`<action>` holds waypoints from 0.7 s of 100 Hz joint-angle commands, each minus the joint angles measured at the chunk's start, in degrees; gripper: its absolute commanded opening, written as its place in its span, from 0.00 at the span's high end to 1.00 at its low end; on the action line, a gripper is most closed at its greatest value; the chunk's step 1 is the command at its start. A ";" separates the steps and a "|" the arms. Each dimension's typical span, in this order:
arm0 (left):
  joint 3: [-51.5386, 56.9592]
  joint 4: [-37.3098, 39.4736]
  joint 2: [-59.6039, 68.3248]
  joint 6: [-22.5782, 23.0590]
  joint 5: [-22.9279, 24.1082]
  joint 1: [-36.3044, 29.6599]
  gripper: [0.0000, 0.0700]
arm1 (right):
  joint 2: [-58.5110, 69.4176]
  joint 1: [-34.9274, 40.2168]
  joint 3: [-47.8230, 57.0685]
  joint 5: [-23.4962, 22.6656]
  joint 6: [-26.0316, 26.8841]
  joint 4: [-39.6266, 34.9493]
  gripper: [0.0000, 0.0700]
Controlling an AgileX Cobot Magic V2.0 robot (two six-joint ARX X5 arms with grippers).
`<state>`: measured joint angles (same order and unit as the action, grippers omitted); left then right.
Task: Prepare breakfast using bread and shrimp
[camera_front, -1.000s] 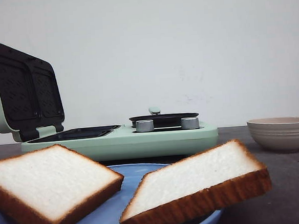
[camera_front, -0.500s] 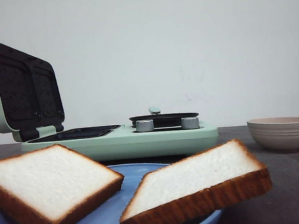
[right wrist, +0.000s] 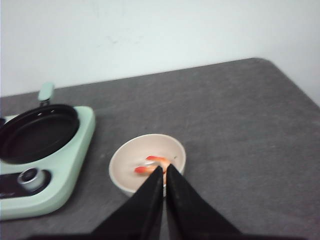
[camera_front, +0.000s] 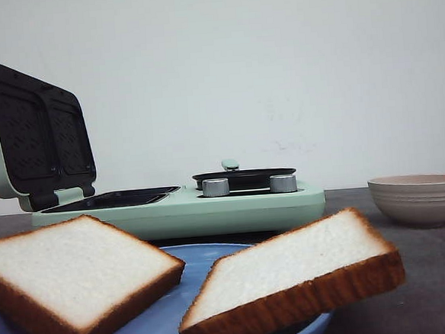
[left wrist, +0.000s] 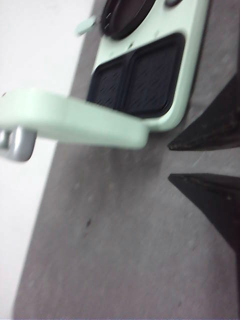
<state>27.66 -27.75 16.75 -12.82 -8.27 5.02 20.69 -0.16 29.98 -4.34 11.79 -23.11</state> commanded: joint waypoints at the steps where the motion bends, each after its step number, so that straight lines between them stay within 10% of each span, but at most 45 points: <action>1: 2.84 -1.84 1.40 0.81 -2.64 0.17 1.00 | 1.95 -0.07 2.27 -1.86 -1.62 -1.88 1.00; 22: 5.90 -2.45 2.64 2.03 -13.46 0.15 0.94 | 3.67 -0.07 4.70 -10.14 -3.04 -4.02 0.95; 45: 5.95 -3.41 2.67 1.57 -17.94 0.15 0.41 | 3.50 -0.02 4.70 -12.61 -2.99 -5.68 0.28; 70: 5.95 -5.55 2.67 1.57 -23.52 0.15 0.33 | 3.45 0.42 4.70 -12.59 -2.99 -5.62 0.25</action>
<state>32.73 -33.34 19.18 -11.55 -30.02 5.02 24.03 0.01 33.71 -16.80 9.21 -29.36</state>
